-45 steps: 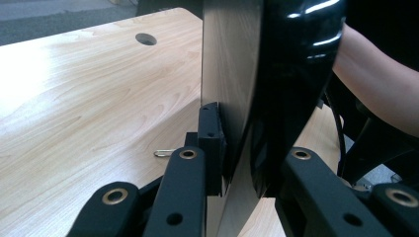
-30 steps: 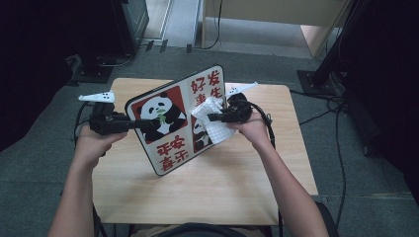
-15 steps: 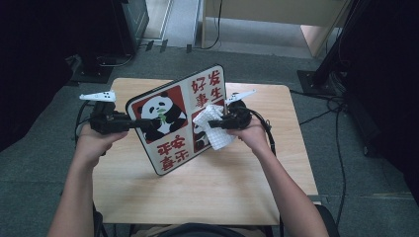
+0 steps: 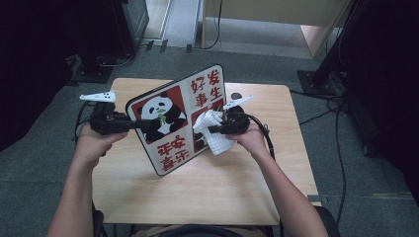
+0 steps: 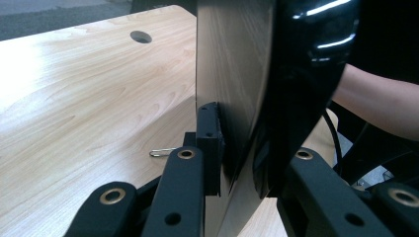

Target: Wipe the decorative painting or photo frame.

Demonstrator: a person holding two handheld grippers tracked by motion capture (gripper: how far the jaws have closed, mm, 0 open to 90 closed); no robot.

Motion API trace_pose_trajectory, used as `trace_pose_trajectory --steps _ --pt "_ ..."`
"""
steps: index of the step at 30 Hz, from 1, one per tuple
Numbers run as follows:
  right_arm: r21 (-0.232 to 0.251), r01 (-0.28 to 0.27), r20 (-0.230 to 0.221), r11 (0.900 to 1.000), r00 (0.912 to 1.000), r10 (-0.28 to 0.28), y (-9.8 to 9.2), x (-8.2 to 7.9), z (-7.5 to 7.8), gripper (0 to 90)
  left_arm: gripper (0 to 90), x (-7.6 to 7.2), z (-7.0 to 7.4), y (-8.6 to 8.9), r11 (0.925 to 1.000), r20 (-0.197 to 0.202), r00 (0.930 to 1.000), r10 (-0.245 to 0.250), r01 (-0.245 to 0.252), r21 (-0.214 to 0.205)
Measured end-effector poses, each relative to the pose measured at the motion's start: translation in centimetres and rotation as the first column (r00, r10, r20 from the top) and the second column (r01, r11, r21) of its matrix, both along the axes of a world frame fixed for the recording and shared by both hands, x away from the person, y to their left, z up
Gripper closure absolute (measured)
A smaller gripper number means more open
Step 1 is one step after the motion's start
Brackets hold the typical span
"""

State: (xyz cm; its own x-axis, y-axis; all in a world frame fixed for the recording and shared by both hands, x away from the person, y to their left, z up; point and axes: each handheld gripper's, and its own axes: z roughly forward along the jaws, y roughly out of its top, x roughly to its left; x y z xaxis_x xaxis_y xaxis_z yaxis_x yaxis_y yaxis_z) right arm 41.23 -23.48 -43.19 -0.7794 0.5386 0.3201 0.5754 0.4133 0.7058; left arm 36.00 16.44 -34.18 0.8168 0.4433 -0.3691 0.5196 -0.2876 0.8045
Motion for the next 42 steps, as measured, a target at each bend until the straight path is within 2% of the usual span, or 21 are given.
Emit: trace_pose_trajectory --steps 19,24,28,33,38,42 --pt "-0.042 0.002 -0.075 0.9991 0.9972 -0.005 -0.1 -0.4 -3.3 76.4 77.7 0.0 0.0 -0.1 1.0 -0.003 1.0 -0.008 0.008 0.002" --pt "-0.026 0.009 -0.085 0.9996 0.9963 -0.011 -0.2 -0.6 -4.2 76.5 77.8 0.0 0.0 -0.2 1.0 -0.002 1.0 -0.006 0.006 0.003" --pt "-0.049 0.001 -0.118 0.9988 0.993 -0.007 -0.1 -0.6 -5.0 76.5 77.7 0.0 0.1 -0.2 1.0 -0.002 1.0 -0.001 0.002 0.008" --pt "-0.031 -0.009 -0.12 0.9995 0.9928 0.005 -0.2 -0.5 -4.7 76.9 78.4 -0.2 0.2 -0.3 0.9997 0.007 0.9999 0.008 -0.008 0.025" --pt "-0.036 -0.015 -0.112 0.9992 0.9936 0.011 -0.1 -0.6 -4.2 77.8 78.1 -0.2 0.2 -0.2 0.9997 0.015 0.9998 0.009 -0.009 0.022" --pt "-0.04 -0.006 -0.129 0.9992 0.9916 0.001 -0.2 -0.6 -3.6 78.4 78.8 -0.2 0.2 -0.2 0.9994 0.028 0.9994 0.021 -0.022 0.026"
